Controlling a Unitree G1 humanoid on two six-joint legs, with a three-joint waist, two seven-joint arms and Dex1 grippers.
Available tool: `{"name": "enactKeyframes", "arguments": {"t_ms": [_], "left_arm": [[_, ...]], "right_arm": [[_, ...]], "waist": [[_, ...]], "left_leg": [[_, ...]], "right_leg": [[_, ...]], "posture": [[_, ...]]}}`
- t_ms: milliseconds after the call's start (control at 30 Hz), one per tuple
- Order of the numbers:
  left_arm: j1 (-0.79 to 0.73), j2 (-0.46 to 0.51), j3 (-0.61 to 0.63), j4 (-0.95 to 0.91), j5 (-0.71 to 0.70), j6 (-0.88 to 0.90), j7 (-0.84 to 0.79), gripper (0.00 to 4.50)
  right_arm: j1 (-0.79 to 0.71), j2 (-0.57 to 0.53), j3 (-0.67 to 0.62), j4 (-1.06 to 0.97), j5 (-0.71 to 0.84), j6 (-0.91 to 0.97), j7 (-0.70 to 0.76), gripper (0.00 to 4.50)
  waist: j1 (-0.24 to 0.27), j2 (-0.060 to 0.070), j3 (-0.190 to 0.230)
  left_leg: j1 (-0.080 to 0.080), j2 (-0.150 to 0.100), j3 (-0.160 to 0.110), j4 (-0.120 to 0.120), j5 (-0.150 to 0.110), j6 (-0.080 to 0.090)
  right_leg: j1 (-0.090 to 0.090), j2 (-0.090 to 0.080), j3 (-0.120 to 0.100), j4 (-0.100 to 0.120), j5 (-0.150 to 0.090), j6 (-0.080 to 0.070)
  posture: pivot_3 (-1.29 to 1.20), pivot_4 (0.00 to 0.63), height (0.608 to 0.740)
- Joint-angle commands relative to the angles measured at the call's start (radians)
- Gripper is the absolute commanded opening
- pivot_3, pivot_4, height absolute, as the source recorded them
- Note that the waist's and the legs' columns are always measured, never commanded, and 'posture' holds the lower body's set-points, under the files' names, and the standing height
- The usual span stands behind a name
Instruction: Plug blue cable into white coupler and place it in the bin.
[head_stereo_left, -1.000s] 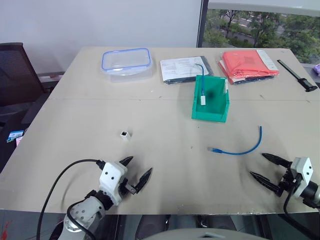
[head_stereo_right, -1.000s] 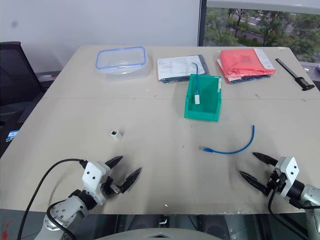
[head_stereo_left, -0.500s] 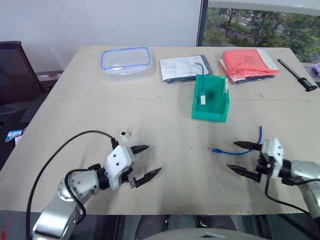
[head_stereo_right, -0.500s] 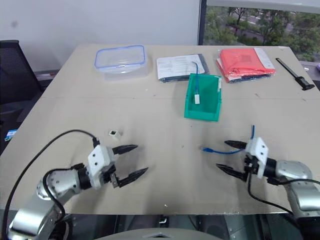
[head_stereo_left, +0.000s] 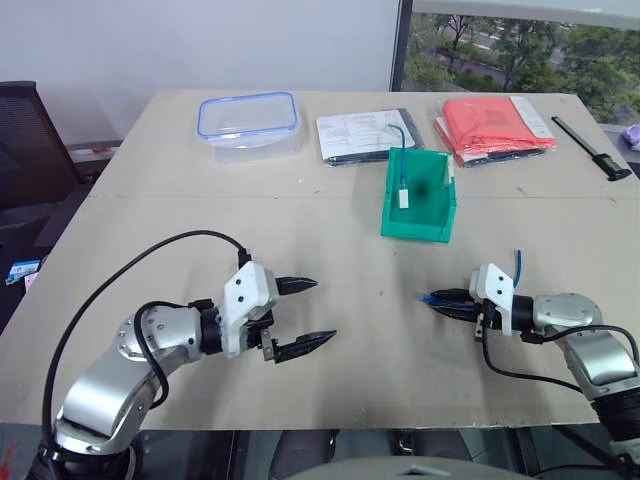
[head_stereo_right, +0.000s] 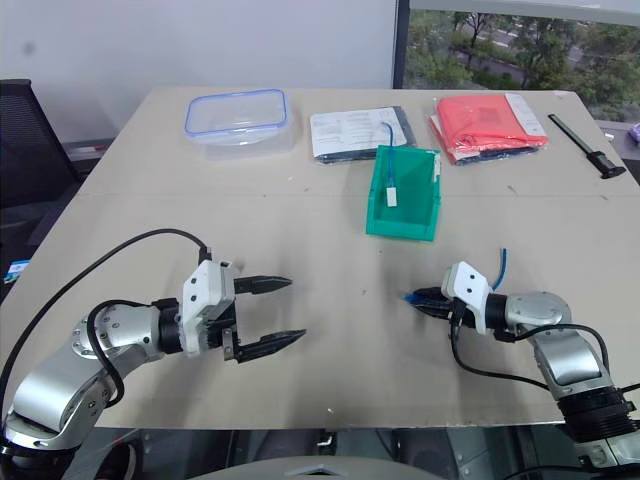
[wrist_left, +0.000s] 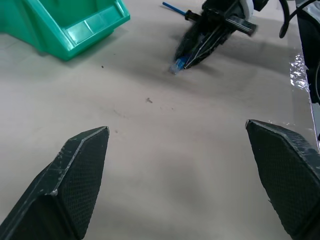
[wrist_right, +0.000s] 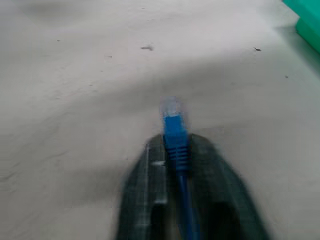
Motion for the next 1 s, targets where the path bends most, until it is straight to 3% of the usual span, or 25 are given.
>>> {"name": "enactKeyframes", "arguments": {"t_ms": [33, 300, 400, 500, 667, 833, 1000], "left_arm": [[-0.024, 0.007, 0.012, -0.021, -0.016, 0.008, -0.007, 4.50], [-0.128, 0.021, -0.057, 0.042, 0.018, 0.014, -0.066, 4.50], [-0.159, 0.019, -0.085, 0.053, 0.028, 0.024, -0.073, 4.50], [-0.195, 0.013, -0.143, 0.077, 0.091, 0.012, -0.069, 4.50], [-0.301, -0.048, -0.250, 0.184, 0.176, 0.012, -0.047, 4.50], [-0.407, -0.165, -0.356, 0.357, 0.253, 0.015, -0.035, 4.50], [-0.498, -0.273, -0.428, 0.545, 0.334, -0.039, -0.035, 4.50]], "right_arm": [[-0.057, 0.017, 0.048, 0.032, -0.028, -0.020, 0.027, 0.03], [-0.364, 0.137, 0.208, 0.248, -0.127, -0.098, 0.131, 0.03], [-0.410, 0.139, 0.234, 0.308, -0.157, -0.147, 0.160, 0.97], [-0.406, 0.129, 0.194, 0.282, -0.120, -0.118, 0.154, 2.22], [-0.254, 0.062, 0.019, 0.048, 0.031, 0.058, 0.082, 4.43], [0.016, 0.052, -0.199, -0.222, 0.202, 0.192, -0.051, 4.43], [0.197, 0.054, -0.293, -0.327, 0.242, 0.213, -0.124, 4.43]], "waist": [[-0.002, 0.000, 0.000], [-0.006, 0.000, 0.001], [0.001, -0.001, 0.001], [0.004, -0.001, 0.001], [0.004, -0.001, 0.001], [0.010, -0.001, 0.001], [0.000, -0.001, 0.001]], "left_leg": [[0.000, 0.000, 0.000, 0.001, 0.000, 0.000], [0.001, 0.002, 0.002, 0.001, 0.000, 0.000], [0.000, 0.002, 0.002, 0.001, 0.000, 0.000], [-0.002, 0.001, 0.002, 0.001, 0.000, 0.000], [-0.002, 0.001, 0.002, 0.002, 0.000, 0.000], [-0.001, 0.001, 0.002, 0.003, 0.000, 0.000], [-0.001, 0.001, 0.003, 0.004, 0.000, 0.000]], "right_leg": [[0.000, 0.000, 0.000, 0.000, 0.000, 0.000], [-0.001, 0.007, 0.005, 0.002, 0.004, 0.001], [-0.002, 0.006, 0.006, 0.002, 0.004, 0.001], [-0.002, 0.005, 0.006, 0.001, 0.004, 0.001], [-0.002, 0.005, 0.007, 0.001, 0.004, 0.001], [-0.001, 0.005, 0.007, 0.002, 0.004, 0.001], [-0.001, 0.006, 0.008, 0.003, 0.004, 0.002]], "posture": [[0.00, 0.150, 0.737], [0.00, 0.150, 0.737], [0.00, 0.150, 0.737], [0.00, 0.150, 0.737], [0.00, 0.150, 0.737], [0.00, 0.150, 0.737], [0.00, 0.150, 0.737]]}}
